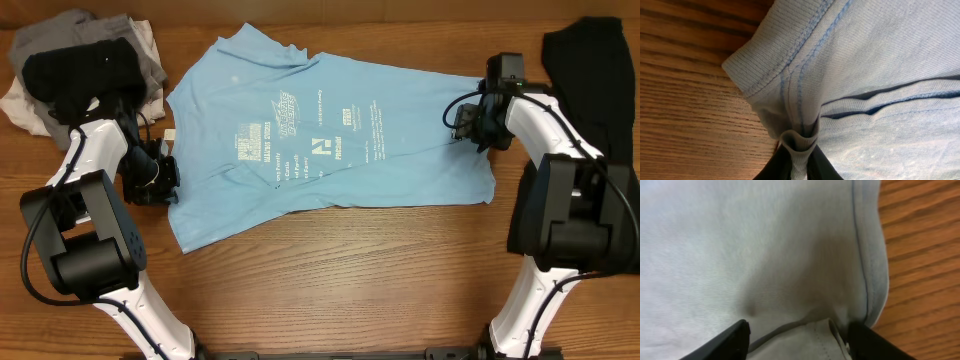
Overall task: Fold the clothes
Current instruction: 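Pinch the left sleeve and right hem edges with both grippers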
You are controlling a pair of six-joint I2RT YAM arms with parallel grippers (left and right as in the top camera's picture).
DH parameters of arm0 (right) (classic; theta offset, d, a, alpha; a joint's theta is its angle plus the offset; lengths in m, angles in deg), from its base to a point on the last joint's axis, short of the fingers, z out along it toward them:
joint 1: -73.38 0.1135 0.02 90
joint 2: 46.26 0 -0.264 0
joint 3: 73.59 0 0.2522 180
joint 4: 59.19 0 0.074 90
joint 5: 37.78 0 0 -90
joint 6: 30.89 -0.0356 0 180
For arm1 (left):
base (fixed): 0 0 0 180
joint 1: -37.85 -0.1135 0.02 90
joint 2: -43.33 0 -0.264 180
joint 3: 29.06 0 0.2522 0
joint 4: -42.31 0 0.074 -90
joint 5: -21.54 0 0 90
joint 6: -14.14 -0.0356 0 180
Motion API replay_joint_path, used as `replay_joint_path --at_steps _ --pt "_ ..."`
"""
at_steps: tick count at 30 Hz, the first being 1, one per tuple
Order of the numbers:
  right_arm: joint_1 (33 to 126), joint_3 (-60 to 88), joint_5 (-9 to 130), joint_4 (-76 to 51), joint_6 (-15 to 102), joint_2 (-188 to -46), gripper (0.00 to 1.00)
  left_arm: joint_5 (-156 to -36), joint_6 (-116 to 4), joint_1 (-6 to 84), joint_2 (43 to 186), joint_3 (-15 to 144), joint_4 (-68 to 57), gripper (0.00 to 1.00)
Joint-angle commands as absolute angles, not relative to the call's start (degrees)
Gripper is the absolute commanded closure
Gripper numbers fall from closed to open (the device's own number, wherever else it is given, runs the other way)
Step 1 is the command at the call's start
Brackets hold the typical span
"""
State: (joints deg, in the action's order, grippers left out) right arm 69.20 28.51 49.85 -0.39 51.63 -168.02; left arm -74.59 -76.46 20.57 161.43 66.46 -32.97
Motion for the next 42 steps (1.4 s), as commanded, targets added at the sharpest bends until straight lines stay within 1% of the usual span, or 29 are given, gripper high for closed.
replay_joint_path --at_steps 1,5,6,7,9,11,13,16,17,19,25,28,29,32,34,42 --pt "69.13 28.29 49.26 -0.52 52.09 -169.72 0.41 -74.03 -76.51 20.63 161.32 67.49 -33.10 0.86" --pt "69.13 28.29 49.26 -0.72 52.09 -169.72 0.43 -74.03 -76.49 20.63 161.32 67.49 -33.08 0.87" --pt "69.13 28.29 49.26 -0.83 52.09 -169.72 0.46 -74.05 -76.49 20.63 161.32 67.49 -33.08 0.87" --pt "69.13 28.29 49.26 -0.94 52.09 -169.72 0.52 -74.05 -76.46 20.63 161.32 67.49 -33.10 0.87" --pt "69.13 28.29 49.24 -1.05 52.07 -169.72 0.59 -74.05 -75.92 20.63 161.32 67.49 -33.12 0.89" --pt "69.13 28.31 48.45 -1.03 51.19 -169.72 0.61 -74.05 -75.76 20.63 161.32 67.49 -33.14 0.96" --pt "69.13 28.31 46.07 -0.81 48.72 -169.72 0.62 -74.05 -75.59 20.63 161.32 67.49 -33.14 0.96" --pt "69.13 28.31 45.59 -0.44 48.44 -169.72 0.68 -74.11 -75.07 20.63 161.28 67.51 -33.28 0.96" --pt "69.13 28.33 45.56 -0.31 48.42 -169.72 0.73 -74.18 -74.96 20.63 161.28 67.64 -33.49 0.96" --pt "69.13 28.37 45.59 -0.20 48.39 -169.72 0.77 -74.57 -74.87 20.66 161.28 68.38 -34.24 0.96" --pt "69.13 28.42 45.65 -0.13 46.84 -169.72 0.85 -75.18 -74.56 20.68 161.28 73.30 -38.46 0.96" --pt "69.13 28.42 45.65 0.07 46.84 -169.72 0.85 -75.56 -74.52 20.68 161.28 76.01 -40.47 0.96" --pt "69.13 28.42 45.65 0.09 46.84 -169.72 0.82 -75.56 -74.54 20.68 161.28 76.64 -40.90 0.95" --pt "69.13 28.42 45.65 0.22 46.84 -169.72 0.78 -75.53 -74.54 20.68 161.28 77.80 -41.78 0.90" --pt "69.13 28.42 45.65 0.28 46.84 -169.72 0.76 -75.53 -74.56 20.66 161.28 77.82 -41.91 0.89" --pt "69.13 28.42 45.80 0.28 46.86 -169.72 0.75 -75.53 -74.56 20.68 161.28 77.82 -42.02 0.85"
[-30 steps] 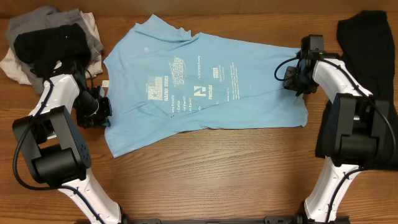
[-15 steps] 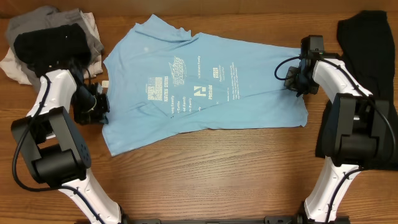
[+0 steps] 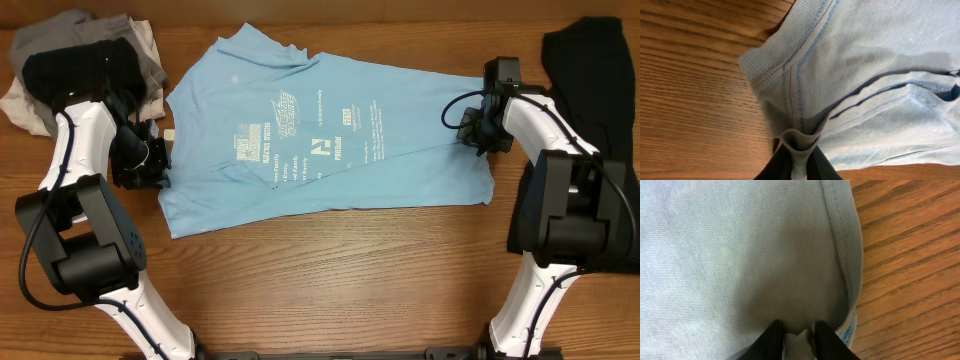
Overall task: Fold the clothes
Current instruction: 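Pinch the left sleeve and right hem edges with both grippers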
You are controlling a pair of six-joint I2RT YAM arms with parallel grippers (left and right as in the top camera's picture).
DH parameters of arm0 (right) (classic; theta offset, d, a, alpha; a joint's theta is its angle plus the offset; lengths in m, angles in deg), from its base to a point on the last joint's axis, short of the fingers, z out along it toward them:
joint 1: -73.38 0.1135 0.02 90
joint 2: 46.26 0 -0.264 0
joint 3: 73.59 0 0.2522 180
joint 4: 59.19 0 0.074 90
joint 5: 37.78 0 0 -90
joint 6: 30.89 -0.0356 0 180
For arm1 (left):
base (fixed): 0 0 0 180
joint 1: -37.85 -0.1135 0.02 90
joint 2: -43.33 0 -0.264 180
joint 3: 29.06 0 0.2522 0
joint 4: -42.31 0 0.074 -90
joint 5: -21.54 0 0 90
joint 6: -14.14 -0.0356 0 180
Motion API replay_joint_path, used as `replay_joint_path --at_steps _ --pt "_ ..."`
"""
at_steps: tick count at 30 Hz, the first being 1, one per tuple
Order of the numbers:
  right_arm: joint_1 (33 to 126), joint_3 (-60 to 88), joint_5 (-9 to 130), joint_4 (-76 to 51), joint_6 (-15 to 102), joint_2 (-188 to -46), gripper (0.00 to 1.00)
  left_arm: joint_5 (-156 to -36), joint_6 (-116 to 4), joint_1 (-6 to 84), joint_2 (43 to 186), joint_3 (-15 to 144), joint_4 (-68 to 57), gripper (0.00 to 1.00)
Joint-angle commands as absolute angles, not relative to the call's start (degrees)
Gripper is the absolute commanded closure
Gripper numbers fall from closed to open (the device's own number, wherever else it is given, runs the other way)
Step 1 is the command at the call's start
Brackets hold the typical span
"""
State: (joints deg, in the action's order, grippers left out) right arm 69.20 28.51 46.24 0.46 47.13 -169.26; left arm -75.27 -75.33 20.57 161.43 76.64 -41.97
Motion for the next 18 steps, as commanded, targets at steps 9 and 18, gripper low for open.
replay_joint_path --at_steps 9,18 --pt "69.13 28.42 45.80 0.28 46.84 -169.72 0.91 -75.53 -74.58 20.68 161.28 77.80 -42.13 0.79" --pt "69.13 28.42 45.80 0.55 46.86 -169.72 0.77 -72.87 -74.48 20.63 161.30 77.50 -41.97 0.58"
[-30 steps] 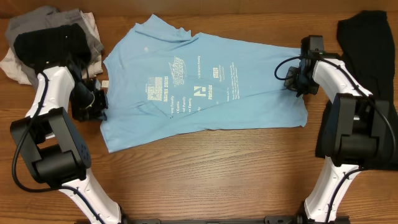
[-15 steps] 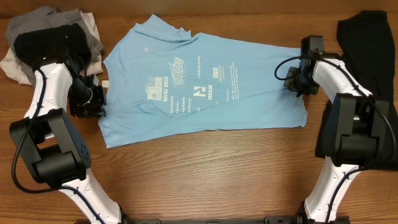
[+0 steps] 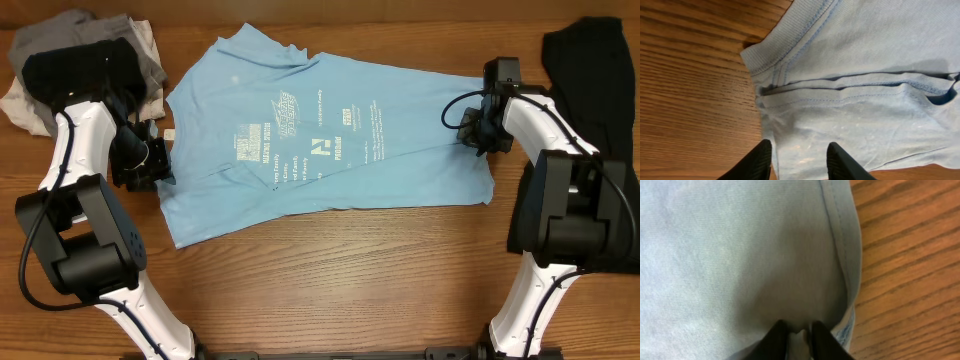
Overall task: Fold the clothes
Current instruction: 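Pinch the left sleeve and right hem edges with both grippers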
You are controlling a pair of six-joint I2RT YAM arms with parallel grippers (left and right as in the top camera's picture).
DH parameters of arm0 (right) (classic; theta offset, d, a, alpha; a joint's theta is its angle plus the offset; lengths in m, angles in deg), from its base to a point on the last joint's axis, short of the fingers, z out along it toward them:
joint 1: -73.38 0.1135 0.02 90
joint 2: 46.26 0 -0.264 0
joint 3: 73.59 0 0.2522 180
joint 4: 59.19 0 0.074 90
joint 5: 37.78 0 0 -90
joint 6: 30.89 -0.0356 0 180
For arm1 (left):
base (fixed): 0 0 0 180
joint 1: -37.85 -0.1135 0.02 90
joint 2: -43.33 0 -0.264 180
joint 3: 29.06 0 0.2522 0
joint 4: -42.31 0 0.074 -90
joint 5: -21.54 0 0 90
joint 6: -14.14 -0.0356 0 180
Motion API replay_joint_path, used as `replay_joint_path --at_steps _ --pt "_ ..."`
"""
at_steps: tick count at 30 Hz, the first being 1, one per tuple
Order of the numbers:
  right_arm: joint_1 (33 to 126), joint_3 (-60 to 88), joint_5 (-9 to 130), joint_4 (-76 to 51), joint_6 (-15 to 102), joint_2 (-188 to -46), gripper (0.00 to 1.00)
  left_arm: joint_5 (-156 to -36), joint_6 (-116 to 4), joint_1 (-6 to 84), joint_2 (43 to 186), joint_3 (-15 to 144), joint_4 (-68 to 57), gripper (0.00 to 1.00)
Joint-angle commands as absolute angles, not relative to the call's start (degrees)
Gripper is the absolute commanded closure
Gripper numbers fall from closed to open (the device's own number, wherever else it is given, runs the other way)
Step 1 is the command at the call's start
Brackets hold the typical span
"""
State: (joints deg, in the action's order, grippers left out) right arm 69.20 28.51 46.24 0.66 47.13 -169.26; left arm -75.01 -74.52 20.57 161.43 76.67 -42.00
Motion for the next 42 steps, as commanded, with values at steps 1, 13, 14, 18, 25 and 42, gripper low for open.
replay_joint_path --at_steps 1,13,14,18,25,42 --pt "69.13 28.42 45.80 0.57 46.86 -169.72 0.77 -72.19 -74.06 20.57 161.30 77.19 -41.76 0.58" --pt "69.13 28.42 46.72 0.50 46.86 -169.72 0.77 -72.67 -72.07 20.22 161.30 71.88 -36.77 0.62" --pt "69.13 28.42 46.72 0.52 46.89 -169.72 0.77 -72.67 -71.96 20.20 161.30 71.75 -36.77 0.62" --pt "69.13 28.42 46.77 0.50 46.89 -169.72 0.76 -72.63 -70.56 20.20 161.30 71.49 -36.47 0.63" --pt "69.13 28.42 46.94 0.70 46.89 -169.72 0.76 -72.47 -68.09 20.20 161.32 71.42 -35.46 0.65" --pt "69.13 28.42 46.94 0.72 46.89 -169.72 0.76 -72.52 -66.80 20.20 161.32 67.60 -32.60 0.64"
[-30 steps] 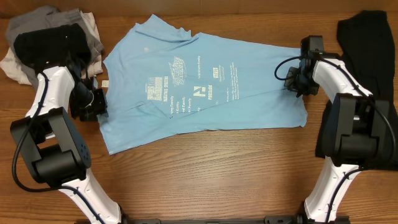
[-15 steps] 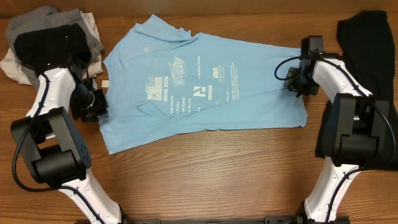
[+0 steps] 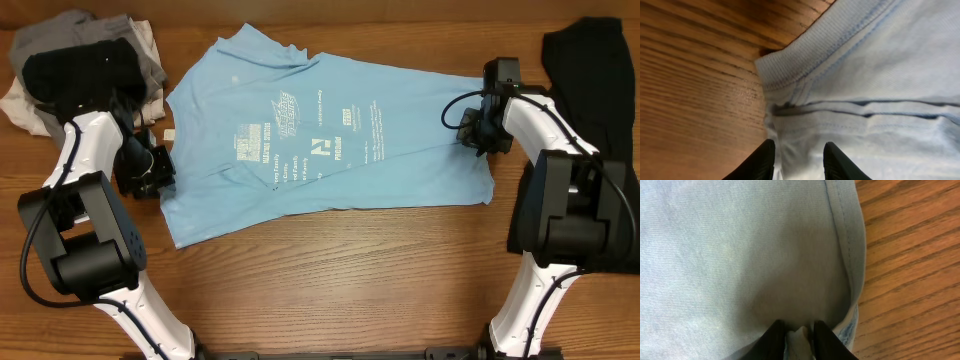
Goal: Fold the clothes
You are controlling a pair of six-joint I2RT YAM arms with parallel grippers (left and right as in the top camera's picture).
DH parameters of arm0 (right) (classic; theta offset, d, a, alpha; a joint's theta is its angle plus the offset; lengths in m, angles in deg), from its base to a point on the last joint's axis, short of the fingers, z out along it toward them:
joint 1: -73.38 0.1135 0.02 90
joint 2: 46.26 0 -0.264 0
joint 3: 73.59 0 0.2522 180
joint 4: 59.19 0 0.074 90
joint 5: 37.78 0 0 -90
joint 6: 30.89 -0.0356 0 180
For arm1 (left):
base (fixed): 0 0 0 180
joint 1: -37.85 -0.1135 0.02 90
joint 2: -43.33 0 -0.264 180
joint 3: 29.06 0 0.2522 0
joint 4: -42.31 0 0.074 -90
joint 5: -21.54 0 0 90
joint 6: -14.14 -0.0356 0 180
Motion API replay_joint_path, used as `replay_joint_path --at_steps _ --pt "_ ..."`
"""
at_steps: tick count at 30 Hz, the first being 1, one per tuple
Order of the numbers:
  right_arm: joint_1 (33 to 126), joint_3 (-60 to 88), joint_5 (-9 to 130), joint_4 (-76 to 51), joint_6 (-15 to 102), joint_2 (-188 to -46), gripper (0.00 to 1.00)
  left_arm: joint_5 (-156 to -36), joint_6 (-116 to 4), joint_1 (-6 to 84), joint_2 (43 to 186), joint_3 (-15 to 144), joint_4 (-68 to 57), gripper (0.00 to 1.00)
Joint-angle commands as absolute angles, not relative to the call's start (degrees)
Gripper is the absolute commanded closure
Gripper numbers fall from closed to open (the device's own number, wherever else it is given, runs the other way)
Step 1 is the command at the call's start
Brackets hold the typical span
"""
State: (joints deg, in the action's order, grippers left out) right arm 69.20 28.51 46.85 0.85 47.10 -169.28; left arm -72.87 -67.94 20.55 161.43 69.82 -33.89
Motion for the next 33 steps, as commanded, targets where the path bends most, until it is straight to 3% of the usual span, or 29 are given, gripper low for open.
replay_joint_path --at_steps 1,16,21,28,33 --pt "69.13 28.42 46.94 0.72 46.89 -169.72 0.76 -72.50 -66.83 20.20 161.32 67.11 -32.07 0.65" --pt "69.13 28.42 46.92 0.72 46.89 -169.72 0.76 -72.23 -67.09 20.20 161.32 66.83 -30.94 0.73" --pt "69.13 28.42 46.90 0.70 46.89 -169.72 0.78 -70.79 -67.04 20.20 161.32 67.20 -31.07 0.82" --pt "69.13 28.42 46.90 0.70 46.89 -169.72 0.78 -70.81 -67.02 20.15 161.32 67.55 -31.55 0.84" --pt "69.13 28.42 46.90 0.68 46.89 -169.72 0.80 -70.79 -67.02 20.09 161.32 68.93 -33.45 0.92"
